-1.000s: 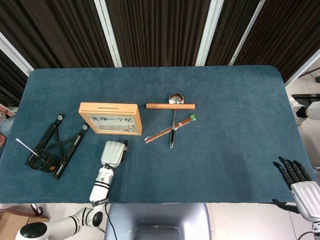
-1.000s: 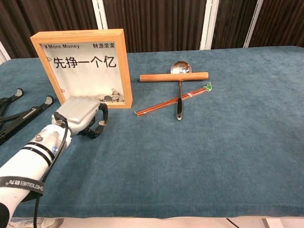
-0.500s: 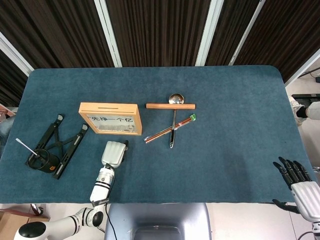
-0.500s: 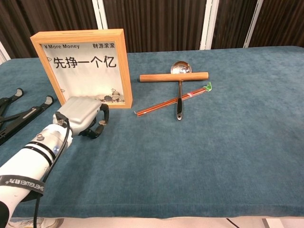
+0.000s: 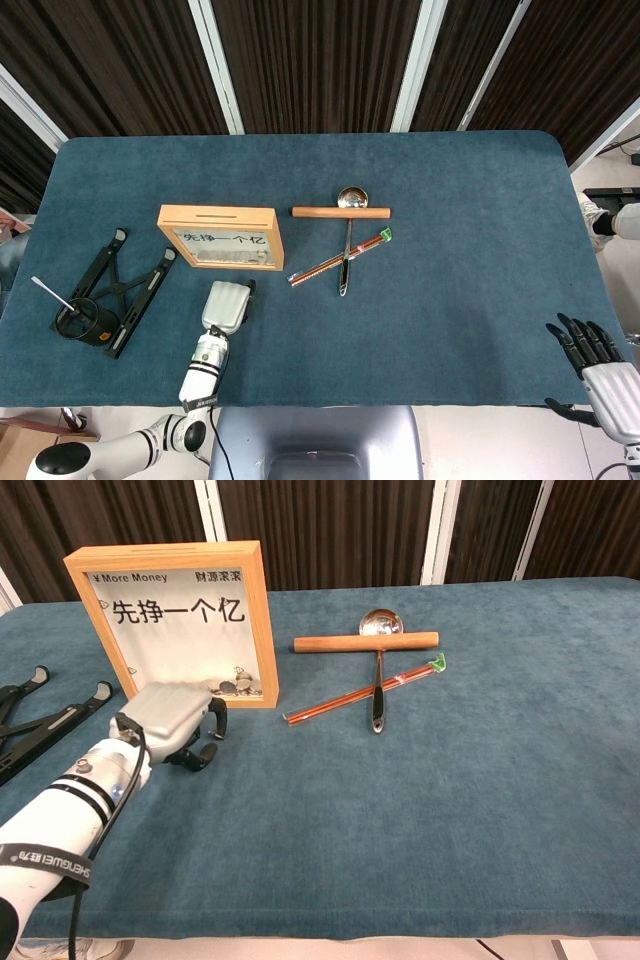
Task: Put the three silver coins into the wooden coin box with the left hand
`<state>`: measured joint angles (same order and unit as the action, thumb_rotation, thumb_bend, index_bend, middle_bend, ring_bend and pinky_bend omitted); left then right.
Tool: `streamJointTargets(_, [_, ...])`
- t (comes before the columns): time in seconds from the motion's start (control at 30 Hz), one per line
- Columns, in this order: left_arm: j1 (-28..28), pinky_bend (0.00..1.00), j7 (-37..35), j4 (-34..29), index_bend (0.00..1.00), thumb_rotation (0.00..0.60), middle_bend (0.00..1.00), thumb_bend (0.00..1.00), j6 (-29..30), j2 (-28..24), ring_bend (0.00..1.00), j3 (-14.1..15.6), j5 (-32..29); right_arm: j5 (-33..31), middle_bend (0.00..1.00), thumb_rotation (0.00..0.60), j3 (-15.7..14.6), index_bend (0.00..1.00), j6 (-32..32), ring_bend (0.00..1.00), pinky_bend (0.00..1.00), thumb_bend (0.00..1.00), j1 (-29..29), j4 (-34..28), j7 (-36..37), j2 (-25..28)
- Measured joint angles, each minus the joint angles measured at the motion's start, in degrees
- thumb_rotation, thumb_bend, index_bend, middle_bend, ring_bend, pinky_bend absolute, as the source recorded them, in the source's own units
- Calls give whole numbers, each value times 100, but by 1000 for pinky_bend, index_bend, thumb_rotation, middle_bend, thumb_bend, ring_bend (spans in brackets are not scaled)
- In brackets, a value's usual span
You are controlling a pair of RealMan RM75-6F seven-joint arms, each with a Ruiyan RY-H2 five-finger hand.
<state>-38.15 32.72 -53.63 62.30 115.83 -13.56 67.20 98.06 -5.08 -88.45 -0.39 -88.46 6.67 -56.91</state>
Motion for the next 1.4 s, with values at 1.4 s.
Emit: streamJointTargets(1.4, [4, 1000, -227, -62, 646, 600, 1000, 448, 283, -128, 1000, -1, 174, -9, 0, 600, 0, 0, 35, 0, 0, 149, 12, -20, -50, -5])
